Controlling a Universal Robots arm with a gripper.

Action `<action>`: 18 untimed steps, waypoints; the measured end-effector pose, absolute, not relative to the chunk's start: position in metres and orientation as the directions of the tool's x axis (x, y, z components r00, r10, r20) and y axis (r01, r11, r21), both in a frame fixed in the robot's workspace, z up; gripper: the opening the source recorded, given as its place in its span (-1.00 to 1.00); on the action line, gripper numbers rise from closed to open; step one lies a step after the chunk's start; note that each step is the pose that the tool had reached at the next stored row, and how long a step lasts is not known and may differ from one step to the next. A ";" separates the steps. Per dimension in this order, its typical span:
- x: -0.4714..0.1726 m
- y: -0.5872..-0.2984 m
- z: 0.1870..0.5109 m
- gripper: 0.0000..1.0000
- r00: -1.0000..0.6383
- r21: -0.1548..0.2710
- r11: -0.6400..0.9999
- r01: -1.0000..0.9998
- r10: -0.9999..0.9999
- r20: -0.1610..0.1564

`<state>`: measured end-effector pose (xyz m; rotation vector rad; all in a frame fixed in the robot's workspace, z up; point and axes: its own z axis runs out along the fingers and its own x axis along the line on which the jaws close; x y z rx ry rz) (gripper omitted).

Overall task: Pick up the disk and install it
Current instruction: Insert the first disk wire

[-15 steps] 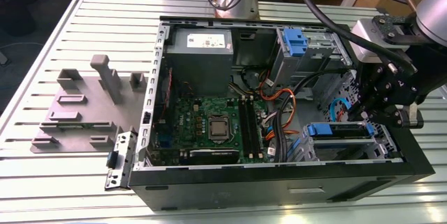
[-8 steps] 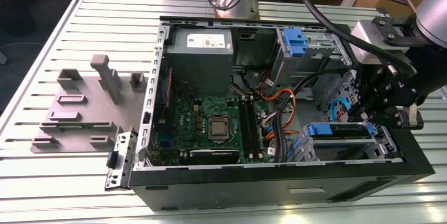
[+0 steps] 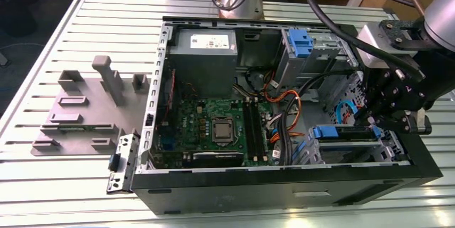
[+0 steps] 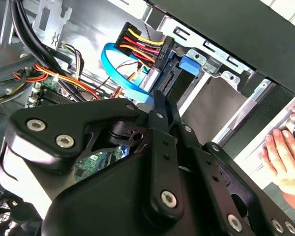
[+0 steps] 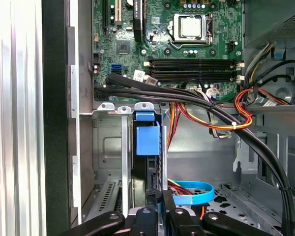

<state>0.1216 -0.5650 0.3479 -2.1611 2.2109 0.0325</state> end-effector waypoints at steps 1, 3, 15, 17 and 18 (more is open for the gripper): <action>0.122 -0.565 0.348 -0.68 -0.022 -0.020 0.023 -1.000 -0.998 -0.050; 0.122 -0.566 0.347 -0.68 -0.021 -0.020 0.022 -1.000 -0.999 -0.050; 0.116 -0.568 0.345 -0.68 -0.016 -0.029 0.017 -0.999 -0.999 -0.051; 0.115 -0.568 0.344 -0.68 -0.016 -0.030 0.017 -0.999 -0.999 -0.052; 0.115 -0.568 0.343 -0.68 -0.015 -0.031 0.017 -0.999 -0.999 -0.052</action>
